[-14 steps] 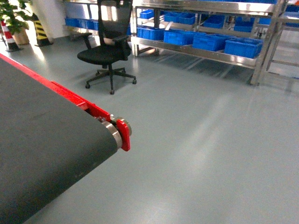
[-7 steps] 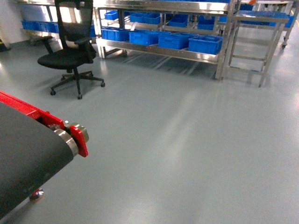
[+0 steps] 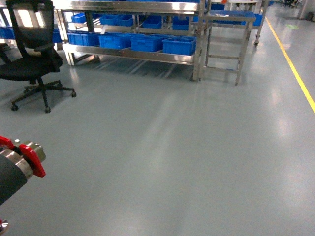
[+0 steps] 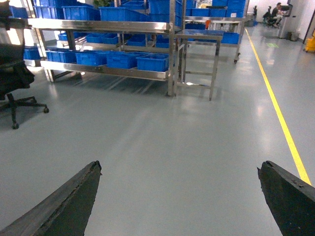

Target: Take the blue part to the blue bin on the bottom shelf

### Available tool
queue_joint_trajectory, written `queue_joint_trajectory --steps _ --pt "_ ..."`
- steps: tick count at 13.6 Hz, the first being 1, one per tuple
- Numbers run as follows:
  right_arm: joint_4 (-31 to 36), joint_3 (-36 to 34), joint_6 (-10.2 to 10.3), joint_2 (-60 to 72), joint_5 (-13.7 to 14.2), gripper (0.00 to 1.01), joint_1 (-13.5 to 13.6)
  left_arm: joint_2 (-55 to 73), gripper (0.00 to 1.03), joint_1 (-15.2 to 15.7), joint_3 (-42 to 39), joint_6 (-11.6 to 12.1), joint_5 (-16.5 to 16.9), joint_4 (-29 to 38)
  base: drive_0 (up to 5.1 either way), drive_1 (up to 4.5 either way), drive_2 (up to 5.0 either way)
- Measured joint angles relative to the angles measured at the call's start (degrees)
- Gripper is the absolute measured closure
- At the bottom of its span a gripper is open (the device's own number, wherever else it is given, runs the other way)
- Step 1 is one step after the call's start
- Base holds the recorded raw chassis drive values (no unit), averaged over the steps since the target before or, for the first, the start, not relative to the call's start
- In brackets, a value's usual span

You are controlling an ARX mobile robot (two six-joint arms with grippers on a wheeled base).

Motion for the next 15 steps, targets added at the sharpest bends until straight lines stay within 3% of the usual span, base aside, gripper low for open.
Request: queue_joint_trajectory --steps 12,15 --pt "0.00 0.00 0.00 0.00 0.00 0.03 0.00 0.00 0.61 0.00 0.00 0.00 0.00 -0.02 -1.5 -1.54 -1.5" --pt "0.07 0.00 -0.02 0.00 0.00 0.03 0.00 0.02 0.61 0.00 0.00 0.00 0.00 -0.09 0.0 2.77 -2.8"
